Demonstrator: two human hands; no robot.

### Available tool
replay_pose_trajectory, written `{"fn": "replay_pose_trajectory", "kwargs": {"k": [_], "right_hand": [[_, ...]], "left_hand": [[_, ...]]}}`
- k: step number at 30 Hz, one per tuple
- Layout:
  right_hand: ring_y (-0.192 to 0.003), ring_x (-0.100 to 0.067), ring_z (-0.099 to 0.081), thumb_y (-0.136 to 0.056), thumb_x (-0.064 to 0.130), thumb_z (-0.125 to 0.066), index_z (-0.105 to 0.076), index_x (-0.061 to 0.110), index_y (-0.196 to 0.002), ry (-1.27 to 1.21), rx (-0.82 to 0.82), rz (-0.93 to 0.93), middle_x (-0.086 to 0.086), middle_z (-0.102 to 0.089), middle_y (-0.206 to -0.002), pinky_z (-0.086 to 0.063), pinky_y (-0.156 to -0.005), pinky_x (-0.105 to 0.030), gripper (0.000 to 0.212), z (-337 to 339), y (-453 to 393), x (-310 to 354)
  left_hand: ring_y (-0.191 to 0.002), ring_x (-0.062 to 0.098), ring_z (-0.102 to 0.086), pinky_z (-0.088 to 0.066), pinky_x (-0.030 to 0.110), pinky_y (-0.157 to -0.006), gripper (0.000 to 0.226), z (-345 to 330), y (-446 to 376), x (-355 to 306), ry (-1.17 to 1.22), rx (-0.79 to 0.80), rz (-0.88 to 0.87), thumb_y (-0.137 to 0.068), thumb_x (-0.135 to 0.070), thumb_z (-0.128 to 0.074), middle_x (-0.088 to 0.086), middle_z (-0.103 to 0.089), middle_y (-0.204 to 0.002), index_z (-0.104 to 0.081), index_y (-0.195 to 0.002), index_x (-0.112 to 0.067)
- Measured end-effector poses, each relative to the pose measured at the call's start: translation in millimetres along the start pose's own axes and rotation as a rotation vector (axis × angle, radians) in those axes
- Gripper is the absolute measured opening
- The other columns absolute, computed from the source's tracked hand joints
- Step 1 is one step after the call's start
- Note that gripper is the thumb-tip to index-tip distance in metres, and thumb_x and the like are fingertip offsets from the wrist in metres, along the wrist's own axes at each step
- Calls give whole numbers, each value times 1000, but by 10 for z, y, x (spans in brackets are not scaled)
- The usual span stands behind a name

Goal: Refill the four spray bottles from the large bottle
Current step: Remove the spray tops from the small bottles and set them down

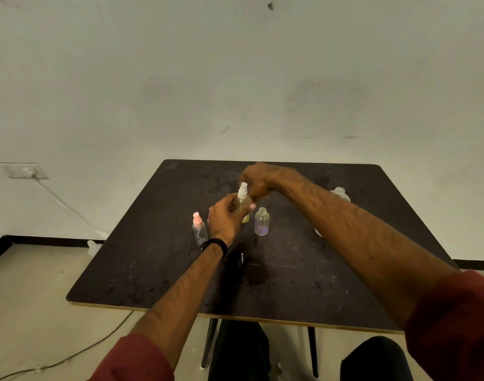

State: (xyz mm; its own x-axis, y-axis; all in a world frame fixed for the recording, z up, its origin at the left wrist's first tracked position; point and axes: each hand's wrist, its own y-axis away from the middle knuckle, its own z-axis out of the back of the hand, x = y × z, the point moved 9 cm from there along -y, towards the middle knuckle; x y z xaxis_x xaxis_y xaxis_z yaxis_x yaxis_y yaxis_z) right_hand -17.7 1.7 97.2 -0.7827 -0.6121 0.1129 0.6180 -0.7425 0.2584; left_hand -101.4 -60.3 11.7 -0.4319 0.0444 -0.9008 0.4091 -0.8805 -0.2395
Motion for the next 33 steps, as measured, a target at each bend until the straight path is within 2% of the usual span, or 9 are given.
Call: {"fn": "replay_pose_trajectory", "kwargs": {"k": [2, 6, 10, 12, 17, 20, 23, 25, 33], "right_hand": [[-75, -15, -69, -73, 30, -82, -60, 16, -113, -60, 23, -1, -2, -67, -100, -57, -64, -27, 48, -24, 12, -12], [-61, -16, -63, -84, 60, -64, -67, 5, -79, -28, -123, -34, -5, -66, -66, -50, -60, -27, 55, 67, 8, -32], [-79, -19, -65, -86, 28, -73, -70, 8, -97, -64, -76, 10, -7, -71, -92, -45, -60, -22, 24, 21, -8, 7], [-80, -17, -65, -79, 25, -80, -68, 10, -103, -78, -35, 21, -5, -70, -96, -47, -60, -22, 31, 25, 22, 22], [-61, -14, -62, -81, 64, -63, -70, 8, -74, 19, -63, -22, 0, -65, -62, -54, -70, -31, 57, -3, 18, -15], [-65, -16, -61, -88, 47, -66, -63, 11, -70, 23, -89, -10, -1, -62, -67, -52, -65, -29, 40, -26, 23, -5], [-86, -19, -65, -82, 18, -76, -71, 10, -89, -12, -37, 37, -4, -69, -93, -50, -70, -27, 11, -33, 40, 49], [-95, -20, -64, -80, 8, -74, -73, 10, -97, -13, -22, 65, -5, -69, -104, -55, -80, -30, 17, -25, 45, 104], [-88, -14, -65, -76, 16, -78, -74, 13, -92, -109, -70, 72, 0, -71, -95, -53, -74, -27, 17, 86, 45, 13]], "left_hand": [[-80, 9, -71, -60, 44, -80, 27, -3, 19, 44, -14, -3, -7, -80, -50, -78, -10, -74, -80, -72, -93, -27], [-87, 8, -72, -59, 43, -87, 40, -37, 38, 65, 17, 17, -2, -77, -54, -78, -11, -76, -87, -74, -107, -28], [-83, 6, -71, -58, 41, -88, 35, -84, 43, 34, -39, 26, -18, -79, -50, -80, -11, -75, -85, -73, -104, -26], [-78, 6, -70, -57, 43, -86, 24, -79, 55, 69, -13, 11, -16, -80, -48, -79, -11, -74, -79, -73, -94, -29], [-77, 3, -70, -57, 22, -78, 26, -99, 86, 50, 13, 16, -19, -83, -39, -80, -10, -75, -81, -74, -104, -25], [-84, 4, -70, -49, 7, -71, 33, -133, 97, 3, -8, 45, -24, -84, -39, -79, -6, -76, -92, -73, -110, -20], [-78, 1, -67, -45, 5, -67, 25, -165, 108, 5, -11, 63, -25, -84, -38, -79, -7, -74, -85, -73, -99, -19], [-75, 3, -67, -46, 8, -66, 23, -174, 121, 14, 15, 58, -19, -84, -37, -79, -6, -73, -81, -73, -93, -17], [-84, 3, -68, -47, 5, -73, 25, -153, 148, 27, 56, 54, -28, -86, -34, -78, -6, -74, -90, -73, -103, -16]]}}
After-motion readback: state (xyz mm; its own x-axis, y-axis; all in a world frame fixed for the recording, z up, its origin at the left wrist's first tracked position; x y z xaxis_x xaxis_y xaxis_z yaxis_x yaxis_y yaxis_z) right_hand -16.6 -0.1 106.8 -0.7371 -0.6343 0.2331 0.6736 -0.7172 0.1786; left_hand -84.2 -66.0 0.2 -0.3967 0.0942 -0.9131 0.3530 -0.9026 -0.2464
